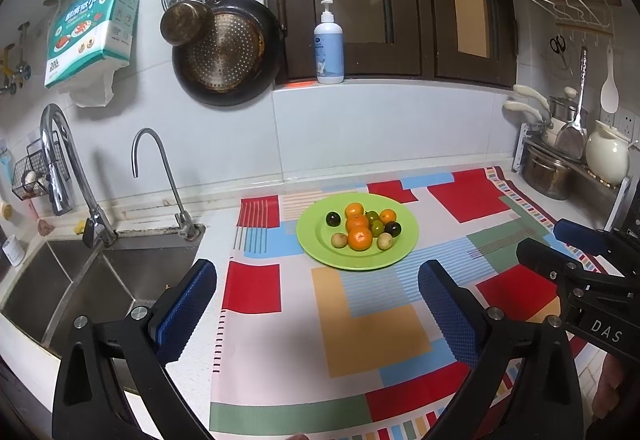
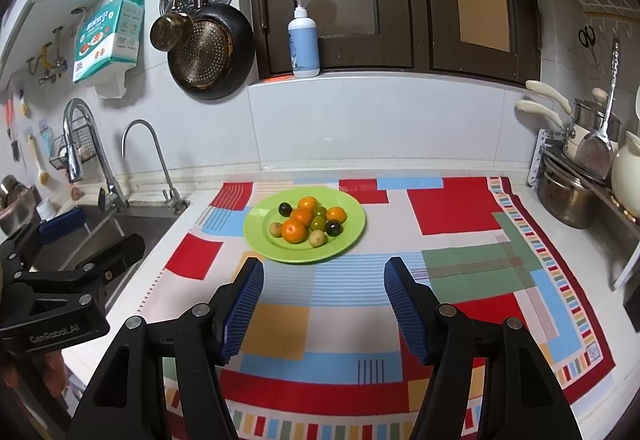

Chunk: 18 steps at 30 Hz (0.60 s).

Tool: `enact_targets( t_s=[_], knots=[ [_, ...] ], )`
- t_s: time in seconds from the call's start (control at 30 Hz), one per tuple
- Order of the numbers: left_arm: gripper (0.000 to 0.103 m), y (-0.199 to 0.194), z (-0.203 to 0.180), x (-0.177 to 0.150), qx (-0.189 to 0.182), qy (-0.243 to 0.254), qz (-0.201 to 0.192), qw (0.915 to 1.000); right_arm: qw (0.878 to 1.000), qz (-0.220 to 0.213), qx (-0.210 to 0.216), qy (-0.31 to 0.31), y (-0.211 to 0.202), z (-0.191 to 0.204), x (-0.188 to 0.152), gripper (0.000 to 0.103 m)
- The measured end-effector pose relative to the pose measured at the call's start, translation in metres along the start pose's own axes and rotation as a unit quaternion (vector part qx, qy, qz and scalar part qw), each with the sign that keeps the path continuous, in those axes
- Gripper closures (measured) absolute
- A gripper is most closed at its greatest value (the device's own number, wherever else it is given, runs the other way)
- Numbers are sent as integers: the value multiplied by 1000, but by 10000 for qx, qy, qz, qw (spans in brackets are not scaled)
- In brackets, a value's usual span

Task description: Organize fruits

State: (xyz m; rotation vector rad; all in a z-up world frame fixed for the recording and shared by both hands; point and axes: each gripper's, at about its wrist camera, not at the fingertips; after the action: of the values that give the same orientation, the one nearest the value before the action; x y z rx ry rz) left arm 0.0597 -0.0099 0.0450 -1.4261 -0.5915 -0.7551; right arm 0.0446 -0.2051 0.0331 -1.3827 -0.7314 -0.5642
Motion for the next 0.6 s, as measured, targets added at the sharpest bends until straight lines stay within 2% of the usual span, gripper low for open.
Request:
enact_targets(
  t_s=[0.6],
  knots=[
    [0,5,2,1,75,-32,53,10000,10000,44,-29,5,3,-3,0,39]
  ],
)
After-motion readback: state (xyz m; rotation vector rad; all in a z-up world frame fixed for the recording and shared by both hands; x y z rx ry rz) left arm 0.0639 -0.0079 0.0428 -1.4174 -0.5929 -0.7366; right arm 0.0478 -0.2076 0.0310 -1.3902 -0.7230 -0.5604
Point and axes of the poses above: each gripper's, at about its wrist camera, not at the fingertips, and y roughly the way its jaws point, z to its left, x to its top, and after that the axes turned 14 degrees about z, right-handed
